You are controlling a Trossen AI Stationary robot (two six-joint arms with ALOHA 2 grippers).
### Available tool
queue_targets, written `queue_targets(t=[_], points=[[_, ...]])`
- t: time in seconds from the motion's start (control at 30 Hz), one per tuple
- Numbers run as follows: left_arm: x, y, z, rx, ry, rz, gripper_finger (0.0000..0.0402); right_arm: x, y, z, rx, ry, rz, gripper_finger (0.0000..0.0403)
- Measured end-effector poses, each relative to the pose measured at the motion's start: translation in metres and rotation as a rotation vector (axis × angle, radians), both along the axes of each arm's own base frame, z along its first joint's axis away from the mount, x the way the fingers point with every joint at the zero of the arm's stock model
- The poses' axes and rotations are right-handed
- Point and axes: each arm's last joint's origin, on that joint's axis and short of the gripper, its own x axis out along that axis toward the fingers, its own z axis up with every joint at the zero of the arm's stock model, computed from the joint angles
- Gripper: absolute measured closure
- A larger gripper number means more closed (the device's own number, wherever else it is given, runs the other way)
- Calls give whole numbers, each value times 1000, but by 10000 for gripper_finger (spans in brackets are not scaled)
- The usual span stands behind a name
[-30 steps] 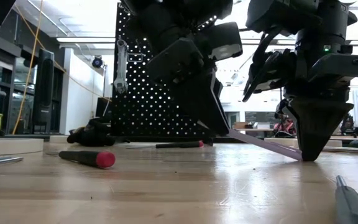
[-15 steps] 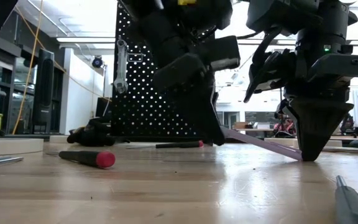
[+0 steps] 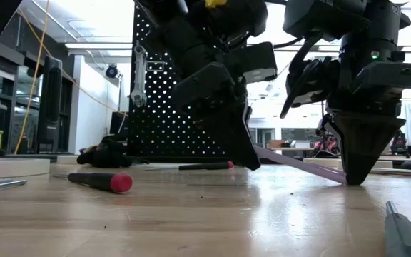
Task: Hang tools onto peg board
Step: Put the purple pen into the black bin on the peg board
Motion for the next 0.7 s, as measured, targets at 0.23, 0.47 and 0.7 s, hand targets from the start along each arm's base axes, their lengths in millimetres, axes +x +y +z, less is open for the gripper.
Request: queue_targets(t=[0.23,0.47,0.7], points=[[-1,1,-1,3,12,17,389,1,0,2,6,-8,-15,403],[-6,5,-3,1,81,19,389,8,2,17,19,-39,-65,402],[-12,10,-1,-10,141,-9,390,11,3,47,-9,-113,-76,402]])
